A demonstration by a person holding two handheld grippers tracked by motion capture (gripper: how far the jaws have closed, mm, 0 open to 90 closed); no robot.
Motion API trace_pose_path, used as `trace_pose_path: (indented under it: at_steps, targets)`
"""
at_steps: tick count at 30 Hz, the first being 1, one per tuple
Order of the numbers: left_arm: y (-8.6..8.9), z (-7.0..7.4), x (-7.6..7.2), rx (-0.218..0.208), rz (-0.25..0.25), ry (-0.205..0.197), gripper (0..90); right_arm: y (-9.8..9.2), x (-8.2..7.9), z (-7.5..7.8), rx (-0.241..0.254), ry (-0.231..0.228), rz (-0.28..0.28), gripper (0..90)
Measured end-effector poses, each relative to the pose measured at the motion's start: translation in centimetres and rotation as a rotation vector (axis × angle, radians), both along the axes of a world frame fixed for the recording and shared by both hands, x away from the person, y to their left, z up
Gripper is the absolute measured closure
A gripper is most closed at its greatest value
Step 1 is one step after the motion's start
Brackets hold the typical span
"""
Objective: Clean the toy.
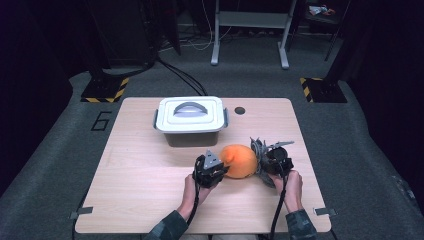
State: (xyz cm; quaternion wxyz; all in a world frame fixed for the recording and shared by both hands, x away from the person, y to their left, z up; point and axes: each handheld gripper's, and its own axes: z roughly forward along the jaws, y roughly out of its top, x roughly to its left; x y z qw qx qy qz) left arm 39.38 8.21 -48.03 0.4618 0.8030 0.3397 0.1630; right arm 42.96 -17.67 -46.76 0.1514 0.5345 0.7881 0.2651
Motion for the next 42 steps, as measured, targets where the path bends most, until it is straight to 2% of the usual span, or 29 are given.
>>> trace_pose_path:
  at_steps: [2, 5, 9, 12, 16, 18, 20, 21, 24, 27, 32, 40, 42]
  targets:
    - [0.0, 0.0, 0.0, 0.003, -0.002, 0.001, 78.6, -0.1, -0.1, 0.0, 0.008, 0.016, -0.013, 75.4]
    - [0.0, 0.0, 0.0, -0.003, 0.006, 0.001, 78.5, -0.3, -0.5, 0.8, 0.006, -0.021, -0.004, 75.5]
    - [0.0, 0.0, -0.1, -0.004, 0.006, -0.001, 78.6, -0.1, -1.5, 3.2, 0.018, -0.088, 0.014, 75.5]
    - [0.0, 0.1, -0.1, 0.006, 0.004, -0.007, 78.6, 1.0, -2.6, 5.2, 0.046, -0.139, 0.057, 75.5]
    - [0.0, 0.1, -0.1, 0.006, 0.003, -0.007, 78.5, 2.9, -3.6, 6.9, 0.067, -0.195, 0.133, 75.4]
    - [0.0, 0.1, -0.1, 0.007, 0.004, -0.007, 78.5, 3.9, -3.9, 7.3, 0.077, -0.207, 0.169, 75.3]
    - [0.0, 0.1, -0.1, 0.009, 0.002, -0.001, 78.5, 4.8, -3.8, 7.2, 0.06, -0.206, 0.2, 75.2]
    - [0.0, 0.0, -0.1, 0.006, 0.006, -0.002, 78.5, 5.2, -3.8, 7.0, 0.059, -0.193, 0.195, 75.2]
    - [0.0, 0.0, -0.1, 0.0, 0.006, -0.001, 78.5, 5.2, -3.3, 6.5, 0.043, -0.195, 0.196, 75.3]
    - [-0.1, 0.0, -0.1, 0.005, 0.002, -0.007, 78.5, 4.5, -3.2, 6.2, 0.054, -0.183, 0.172, 75.3]
    - [0.0, 0.0, -0.1, 0.005, 0.002, -0.002, 78.5, 2.9, -2.9, 5.2, 0.024, -0.164, 0.112, 75.3]
    - [-0.1, 0.0, -0.1, 0.004, 0.003, -0.002, 78.4, 0.9, -1.6, 2.4, -0.001, -0.083, 0.034, 75.2]
    - [-0.1, 0.0, -0.1, 0.002, 0.007, -0.004, 78.4, 0.7, -1.4, 1.8, -0.005, -0.051, 0.022, 75.3]
